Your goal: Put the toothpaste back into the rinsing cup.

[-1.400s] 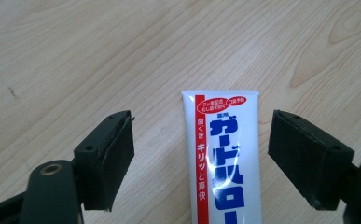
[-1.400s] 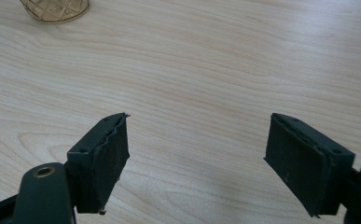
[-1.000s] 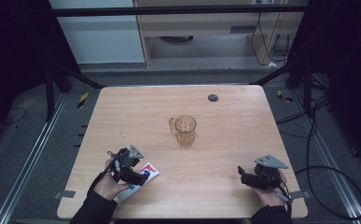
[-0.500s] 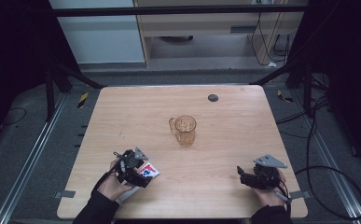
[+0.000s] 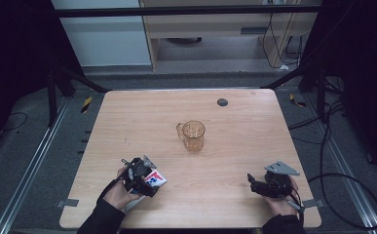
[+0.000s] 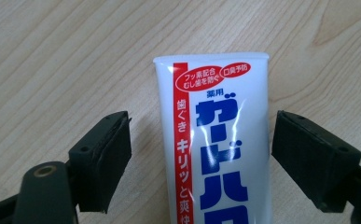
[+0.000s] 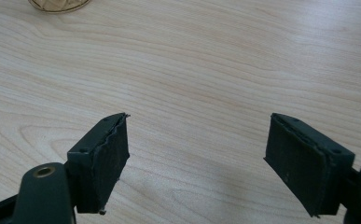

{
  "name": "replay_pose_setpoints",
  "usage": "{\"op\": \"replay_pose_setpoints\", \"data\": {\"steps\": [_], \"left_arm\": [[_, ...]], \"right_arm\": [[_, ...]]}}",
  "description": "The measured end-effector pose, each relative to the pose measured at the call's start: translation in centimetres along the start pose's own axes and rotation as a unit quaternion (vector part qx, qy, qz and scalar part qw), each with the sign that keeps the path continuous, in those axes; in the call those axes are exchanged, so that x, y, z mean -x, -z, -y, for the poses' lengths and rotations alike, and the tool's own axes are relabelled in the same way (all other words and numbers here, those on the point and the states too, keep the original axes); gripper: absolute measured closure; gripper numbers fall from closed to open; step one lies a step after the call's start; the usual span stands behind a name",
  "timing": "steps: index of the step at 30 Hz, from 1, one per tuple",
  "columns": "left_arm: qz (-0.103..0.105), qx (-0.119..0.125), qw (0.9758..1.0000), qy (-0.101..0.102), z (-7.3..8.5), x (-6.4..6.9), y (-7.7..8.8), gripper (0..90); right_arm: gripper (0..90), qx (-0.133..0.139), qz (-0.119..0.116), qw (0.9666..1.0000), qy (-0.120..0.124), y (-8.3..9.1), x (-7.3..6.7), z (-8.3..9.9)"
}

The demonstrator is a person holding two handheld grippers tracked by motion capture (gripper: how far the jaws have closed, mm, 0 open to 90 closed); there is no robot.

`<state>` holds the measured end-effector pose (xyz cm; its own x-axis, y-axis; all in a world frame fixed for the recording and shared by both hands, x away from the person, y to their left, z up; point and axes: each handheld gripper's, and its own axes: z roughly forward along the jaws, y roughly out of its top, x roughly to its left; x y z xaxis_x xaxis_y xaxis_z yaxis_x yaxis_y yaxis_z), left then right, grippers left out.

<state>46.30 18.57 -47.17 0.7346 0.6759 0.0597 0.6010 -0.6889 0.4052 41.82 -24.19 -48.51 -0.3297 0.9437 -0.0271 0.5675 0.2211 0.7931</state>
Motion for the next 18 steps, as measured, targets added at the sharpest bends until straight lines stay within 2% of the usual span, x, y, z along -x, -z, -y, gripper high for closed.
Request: {"op": "replay_pose_setpoints", "data": {"steps": [9,15,18], "left_arm": [[0.005,-0.007,1.0000,0.002,0.10,-0.10,-0.08,23.6],[0.020,-0.011,0.9997,0.006,0.17,-0.03,-0.20,31.7],[0.021,-0.011,0.9997,0.009,0.17,-0.02,-0.14,35.6]], "right_arm": [[21.1,0.000,0.000,1.0000,0.000,0.01,0.00,0.00],[21.1,-0.001,-0.001,1.0000,-0.002,0.04,0.06,0.00],[21.1,-0.001,-0.001,1.0000,-0.002,0.06,0.01,0.00]]}}
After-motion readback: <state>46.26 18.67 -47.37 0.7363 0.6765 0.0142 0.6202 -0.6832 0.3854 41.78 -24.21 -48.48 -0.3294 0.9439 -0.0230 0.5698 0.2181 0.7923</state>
